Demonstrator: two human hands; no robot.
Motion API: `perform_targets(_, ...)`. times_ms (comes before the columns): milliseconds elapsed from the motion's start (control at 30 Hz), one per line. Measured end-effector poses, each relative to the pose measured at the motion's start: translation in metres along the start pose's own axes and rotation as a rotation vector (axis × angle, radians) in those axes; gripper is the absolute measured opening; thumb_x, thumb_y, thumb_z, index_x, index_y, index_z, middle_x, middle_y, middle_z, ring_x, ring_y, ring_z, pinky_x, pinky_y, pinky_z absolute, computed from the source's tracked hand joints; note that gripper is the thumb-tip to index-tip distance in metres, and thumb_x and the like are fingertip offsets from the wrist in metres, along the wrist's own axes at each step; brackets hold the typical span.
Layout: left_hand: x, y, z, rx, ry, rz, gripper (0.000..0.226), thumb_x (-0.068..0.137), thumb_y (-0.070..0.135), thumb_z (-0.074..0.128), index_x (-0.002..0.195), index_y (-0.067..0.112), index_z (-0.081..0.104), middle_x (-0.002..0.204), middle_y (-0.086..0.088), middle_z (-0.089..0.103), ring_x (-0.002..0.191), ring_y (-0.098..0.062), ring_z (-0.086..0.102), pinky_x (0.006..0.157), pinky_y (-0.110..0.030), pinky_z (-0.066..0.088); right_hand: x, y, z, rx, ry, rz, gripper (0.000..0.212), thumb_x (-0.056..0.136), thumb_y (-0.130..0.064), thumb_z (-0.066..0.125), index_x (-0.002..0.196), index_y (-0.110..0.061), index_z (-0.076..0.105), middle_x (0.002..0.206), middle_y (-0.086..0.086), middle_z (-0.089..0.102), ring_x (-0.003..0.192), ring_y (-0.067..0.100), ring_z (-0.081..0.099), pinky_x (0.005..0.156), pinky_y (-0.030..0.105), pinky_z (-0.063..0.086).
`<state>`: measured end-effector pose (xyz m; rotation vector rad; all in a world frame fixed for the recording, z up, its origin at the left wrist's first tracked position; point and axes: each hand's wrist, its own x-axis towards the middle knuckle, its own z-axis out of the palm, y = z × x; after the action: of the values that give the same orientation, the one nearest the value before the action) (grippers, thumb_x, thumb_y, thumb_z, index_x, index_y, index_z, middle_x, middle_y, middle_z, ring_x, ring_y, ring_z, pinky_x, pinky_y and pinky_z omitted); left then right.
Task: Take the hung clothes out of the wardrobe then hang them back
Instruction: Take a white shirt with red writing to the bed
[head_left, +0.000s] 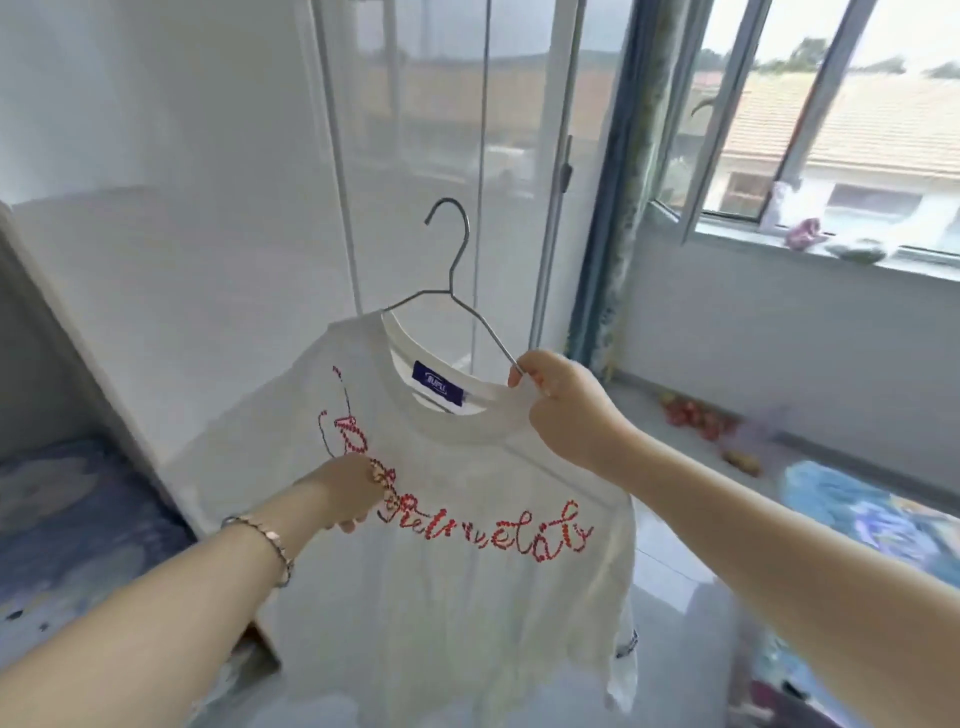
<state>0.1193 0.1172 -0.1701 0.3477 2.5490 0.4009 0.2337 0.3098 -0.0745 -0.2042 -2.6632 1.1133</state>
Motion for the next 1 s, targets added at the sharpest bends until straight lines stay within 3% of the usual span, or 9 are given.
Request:
perform_targets(167, -0.002, 0.113, 0.071, 0.098, -0.098, 0.126, 0.018, 0.095, 0.017, 0.036, 0.101, 0.007, 0.050, 0.081, -0.001, 0.059, 0.067, -0.018, 0.059, 0.053, -0.021, 0.041, -0.075, 0.082, -0.072, -0.050, 0.144, 0.148, 0.040, 0.077, 0.016, 0.035, 0.090, -0.017, 0.052, 0.078, -0.009, 0.042, 0.080, 0.016, 0.037, 0.054, 0.005, 0.026)
perform_targets(333, -0.007, 0.202, 0.127, 0.183, -0.151, 0.314, 0.019, 0.094, 0.018, 0.038, 0.098, 0.007, 0.053, 0.085, -0.003, 0.064, 0.072, -0.020, 0.062, 0.056, -0.022, 0.042, -0.129, 0.132, -0.108, -0.052, 0.305, 0.325, 0.030, 0.085, 0.008, 0.039, 0.102, -0.005, 0.060, 0.091, -0.001, 0.048, 0.083, 0.015, 0.041, 0.056, 0.010, 0.029)
perform_targets(433, -0.005, 0.242, 0.149, 0.230, -0.173, 0.439, 0.021, 0.094, 0.019, 0.038, 0.103, 0.007, 0.053, 0.097, -0.007, 0.067, 0.076, -0.021, 0.063, 0.055, -0.022, 0.041, -0.153, 0.147, -0.122, -0.015, 0.444, 0.399, 0.024, 0.088, 0.004, 0.038, 0.095, -0.008, 0.058, 0.088, -0.003, 0.049, 0.083, 0.013, 0.044, 0.062, 0.014, 0.035)
perform_targets(633, 0.008, 0.303, 0.175, 0.353, -0.189, 0.660, 0.016, 0.090, 0.018, 0.040, 0.092, 0.014, 0.055, 0.089, -0.006, 0.071, 0.074, -0.022, 0.065, 0.058, -0.022, 0.041, -0.179, 0.149, -0.155, 0.061, 0.794, 0.513, 0.028, 0.076, 0.013, 0.036, 0.081, -0.010, 0.051, 0.071, -0.002, 0.049, 0.068, 0.014, 0.046, 0.058, 0.024, 0.040)
perform_targets(800, 0.010, 0.347, 0.192, 0.421, -0.256, 0.824, 0.019, 0.086, 0.016, 0.041, 0.087, 0.012, 0.059, 0.086, -0.006, 0.072, 0.066, -0.018, 0.066, 0.059, -0.021, 0.044, -0.209, 0.150, -0.189, 0.144, 1.138, 0.591, 0.037, 0.077, 0.014, 0.036, 0.071, -0.020, 0.047, 0.062, -0.004, 0.046, 0.053, 0.008, 0.041, 0.039, 0.010, 0.032)
perform_targets(900, 0.006, 0.373, 0.208, 0.454, -0.299, 0.928, 0.016, 0.085, 0.015, 0.043, 0.079, 0.013, 0.057, 0.081, -0.006, 0.071, 0.062, -0.019, 0.064, 0.058, -0.020, 0.043, -0.249, 0.164, -0.202, 0.096, 1.288, 0.712, 0.039, 0.074, 0.015, 0.034, 0.073, -0.022, 0.048, 0.067, -0.003, 0.048, 0.057, 0.010, 0.043, 0.043, 0.015, 0.035)
perform_targets(1000, -0.011, 0.401, 0.228, 0.461, -0.345, 1.024, 0.018, 0.085, 0.013, 0.043, 0.075, 0.010, 0.056, 0.081, -0.012, 0.072, 0.070, -0.026, 0.067, 0.056, -0.022, 0.042, -0.305, 0.179, -0.206, 0.053, 1.364, 0.854, 0.039, 0.072, 0.015, 0.034, 0.073, -0.022, 0.048, 0.069, -0.003, 0.048, 0.060, 0.010, 0.043, 0.044, 0.013, 0.036)
